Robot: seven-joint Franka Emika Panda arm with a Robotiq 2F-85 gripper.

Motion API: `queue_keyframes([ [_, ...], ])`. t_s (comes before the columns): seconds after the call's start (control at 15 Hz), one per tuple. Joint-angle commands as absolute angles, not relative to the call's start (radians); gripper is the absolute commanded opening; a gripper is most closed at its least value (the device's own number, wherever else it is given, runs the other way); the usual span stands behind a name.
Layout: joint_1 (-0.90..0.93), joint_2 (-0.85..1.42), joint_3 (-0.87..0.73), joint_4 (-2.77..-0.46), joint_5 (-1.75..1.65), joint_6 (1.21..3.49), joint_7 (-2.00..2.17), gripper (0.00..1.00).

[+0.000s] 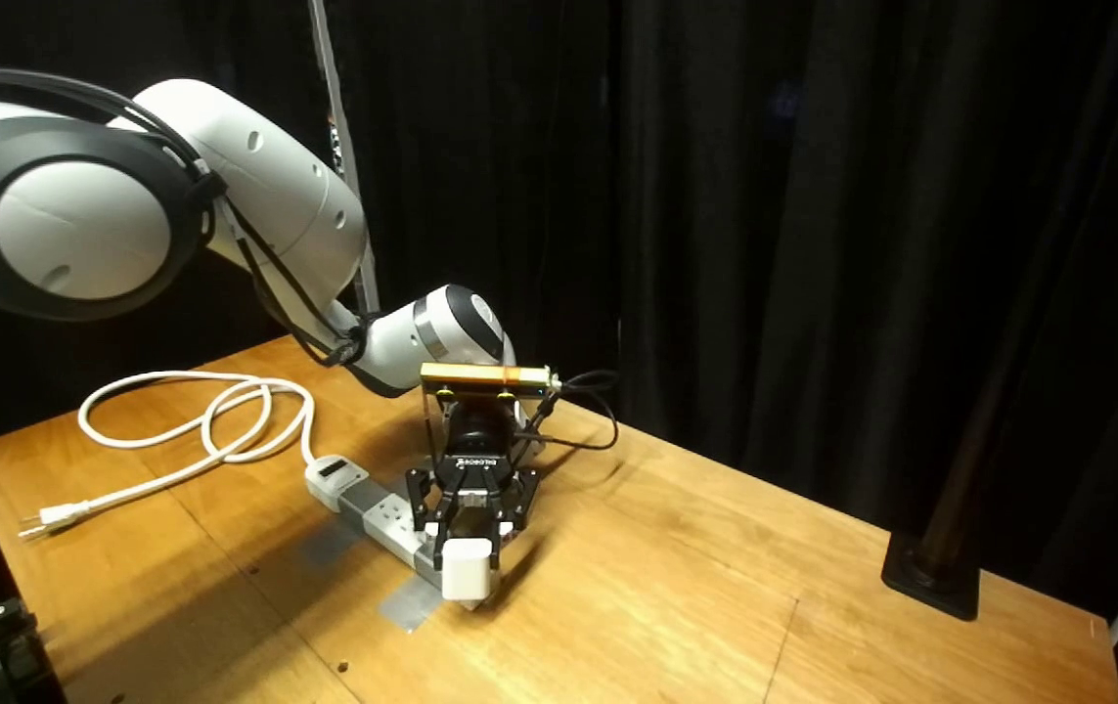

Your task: Put the charging block on the extension sockets

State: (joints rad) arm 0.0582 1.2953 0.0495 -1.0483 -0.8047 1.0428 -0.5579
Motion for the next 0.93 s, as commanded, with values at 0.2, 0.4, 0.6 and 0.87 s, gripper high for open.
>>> queue_keyframes([
  [0.2, 0.111, 1.337, 0.084, -1.031, -0.778, 1.045, -0.583, 0.23],
  [0.4, 0.127, 1.340, 0.095, -1.026, -0.772, 1.034, -0.586, 0.23],
  [0.6, 0.134, 1.343, 0.097, -1.020, -0.772, 1.030, -0.587, 0.23],
  [0.87, 0.136, 1.347, 0.100, -1.019, -0.771, 1.027, -0.592, 0.23],
])
